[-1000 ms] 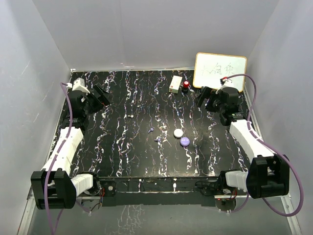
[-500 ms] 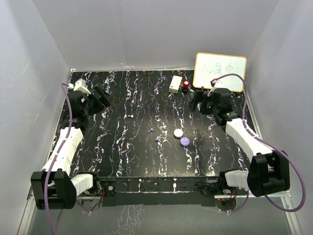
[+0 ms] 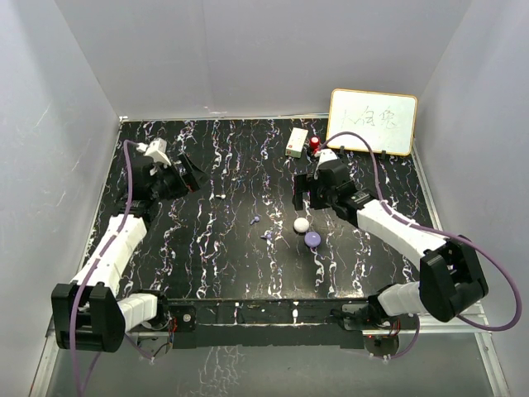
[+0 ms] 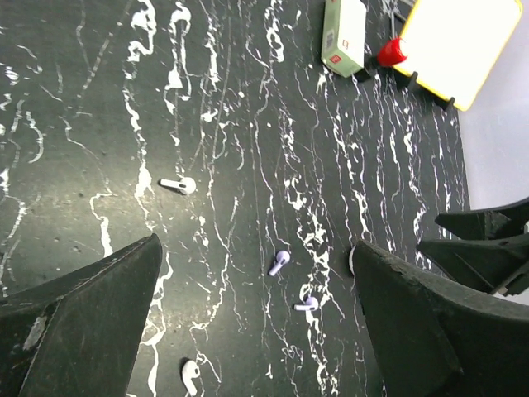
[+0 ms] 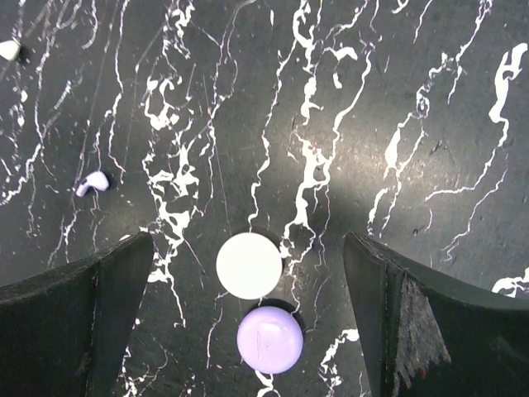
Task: Insert the wireless bluetooth earbuds into the charging case
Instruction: Pick up the charging case at the center of the board.
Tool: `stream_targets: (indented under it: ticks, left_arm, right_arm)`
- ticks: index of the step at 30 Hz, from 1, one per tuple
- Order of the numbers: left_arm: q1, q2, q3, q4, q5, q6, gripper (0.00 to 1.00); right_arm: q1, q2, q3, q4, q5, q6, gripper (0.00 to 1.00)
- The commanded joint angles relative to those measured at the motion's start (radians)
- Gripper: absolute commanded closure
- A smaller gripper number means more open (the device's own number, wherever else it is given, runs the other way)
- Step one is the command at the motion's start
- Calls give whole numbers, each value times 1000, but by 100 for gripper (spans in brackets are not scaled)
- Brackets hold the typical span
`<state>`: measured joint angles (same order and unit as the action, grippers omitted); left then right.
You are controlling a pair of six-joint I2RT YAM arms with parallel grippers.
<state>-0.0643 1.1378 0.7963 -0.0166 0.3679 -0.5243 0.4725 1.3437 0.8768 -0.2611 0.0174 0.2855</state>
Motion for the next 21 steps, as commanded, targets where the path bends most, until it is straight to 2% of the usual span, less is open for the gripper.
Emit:
stream_targets:
  ticks: [1, 10, 16, 19, 21]
  left_arm:
    - [-37, 7, -2, -16, 32, 10, 1]
    - [-154, 56, -6, 4, -7, 7, 1]
    - [-287, 130, 37, 30, -39, 35, 1]
    - [-355, 185, 85, 14, -71, 68, 1]
    - [-395, 221, 127, -12, -110, 93, 1]
  right_arm:
    - [45, 8, 2, -35, 95, -17, 2]
    - [93, 44, -24, -65, 96, 38, 2]
    - [89, 14, -26, -55, 153, 141, 2]
    - [39, 10, -13, -68, 175, 183, 2]
    - [-11, 9, -14, -80, 127, 185, 2]
